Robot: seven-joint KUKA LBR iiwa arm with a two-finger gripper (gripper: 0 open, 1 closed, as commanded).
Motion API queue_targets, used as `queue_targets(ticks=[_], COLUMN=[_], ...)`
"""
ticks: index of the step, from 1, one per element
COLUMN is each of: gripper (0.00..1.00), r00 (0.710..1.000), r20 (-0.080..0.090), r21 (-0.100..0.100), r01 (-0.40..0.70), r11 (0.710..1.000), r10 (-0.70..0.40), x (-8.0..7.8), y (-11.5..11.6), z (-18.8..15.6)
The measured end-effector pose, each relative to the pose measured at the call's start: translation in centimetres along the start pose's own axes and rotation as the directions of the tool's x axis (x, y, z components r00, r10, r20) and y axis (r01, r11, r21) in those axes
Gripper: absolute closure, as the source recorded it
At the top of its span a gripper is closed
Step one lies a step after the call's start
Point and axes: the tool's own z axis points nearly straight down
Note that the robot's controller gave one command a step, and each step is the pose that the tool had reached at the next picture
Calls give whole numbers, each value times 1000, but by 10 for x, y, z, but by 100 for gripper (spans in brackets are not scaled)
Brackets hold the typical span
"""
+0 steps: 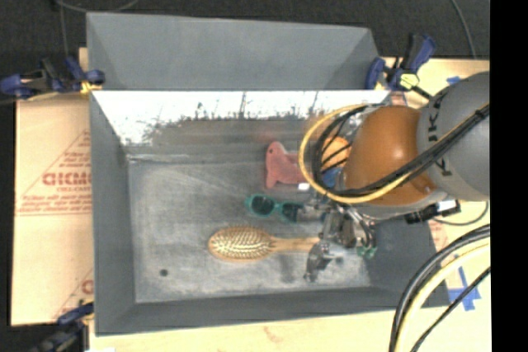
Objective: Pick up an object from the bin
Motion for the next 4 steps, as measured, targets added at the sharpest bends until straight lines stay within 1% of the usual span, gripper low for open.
queue_targets(ticks=[1,2,3,4], gripper=[0,100,100,100], r00=[999,987,987,994], r20=[1,0,0,-10], r21=[1,2,2,-2], r01=[-34,160,161,106], r11=[999,987,987,994], r10=[34,-160,-161,-106], x=[-1,-17,-17,-7], y=[7,-13,-13,-7], z=[16,40,40,2])
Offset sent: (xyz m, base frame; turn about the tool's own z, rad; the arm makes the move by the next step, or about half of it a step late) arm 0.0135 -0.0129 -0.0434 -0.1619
